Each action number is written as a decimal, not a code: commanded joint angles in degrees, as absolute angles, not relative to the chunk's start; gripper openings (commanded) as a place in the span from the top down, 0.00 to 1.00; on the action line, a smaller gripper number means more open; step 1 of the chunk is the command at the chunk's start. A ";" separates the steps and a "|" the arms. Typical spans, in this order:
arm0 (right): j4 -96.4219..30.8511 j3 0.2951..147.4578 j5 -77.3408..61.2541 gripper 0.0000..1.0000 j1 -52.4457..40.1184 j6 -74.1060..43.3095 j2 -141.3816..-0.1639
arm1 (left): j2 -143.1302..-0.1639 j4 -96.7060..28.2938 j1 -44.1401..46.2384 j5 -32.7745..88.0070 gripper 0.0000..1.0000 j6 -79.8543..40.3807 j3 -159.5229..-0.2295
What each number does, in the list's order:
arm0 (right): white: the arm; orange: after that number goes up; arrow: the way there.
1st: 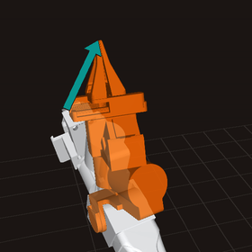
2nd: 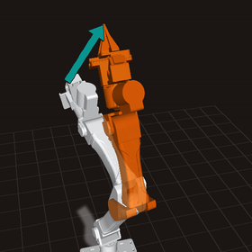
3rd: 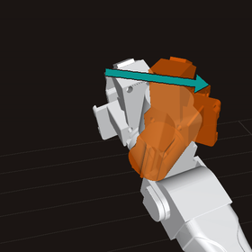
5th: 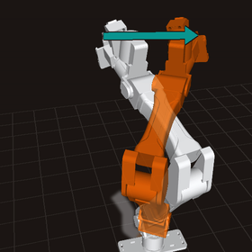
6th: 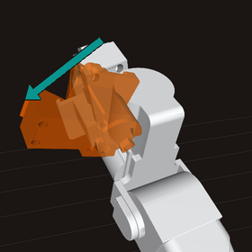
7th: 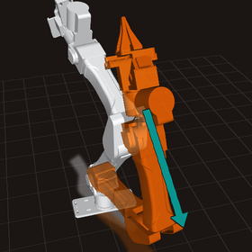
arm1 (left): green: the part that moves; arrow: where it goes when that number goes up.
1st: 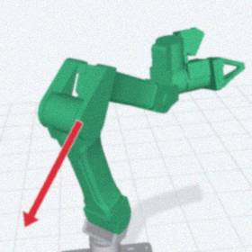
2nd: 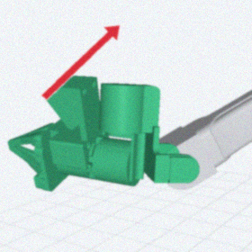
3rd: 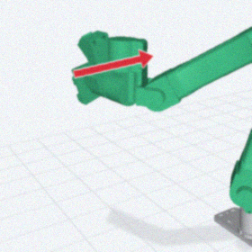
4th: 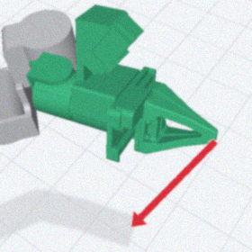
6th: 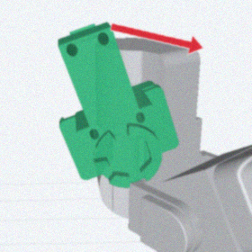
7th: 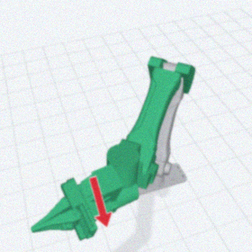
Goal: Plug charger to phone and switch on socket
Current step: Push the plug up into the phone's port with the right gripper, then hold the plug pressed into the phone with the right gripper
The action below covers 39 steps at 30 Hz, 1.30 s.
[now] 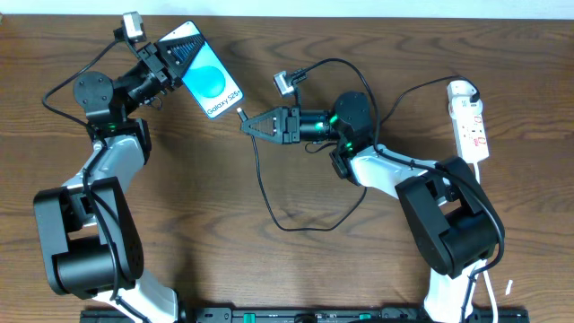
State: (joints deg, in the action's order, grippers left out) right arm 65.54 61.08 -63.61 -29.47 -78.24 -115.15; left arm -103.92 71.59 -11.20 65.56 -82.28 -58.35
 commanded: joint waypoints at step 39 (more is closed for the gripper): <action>64.93 61.91 -66.54 0.99 -30.00 -71.07 -115.04 | -102.65 64.10 -9.17 68.16 0.93 -81.25 -59.05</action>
State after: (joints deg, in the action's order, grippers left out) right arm 64.90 61.12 -66.74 -29.52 -72.55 -115.15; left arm -103.92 63.44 -9.10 66.94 -81.01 -58.35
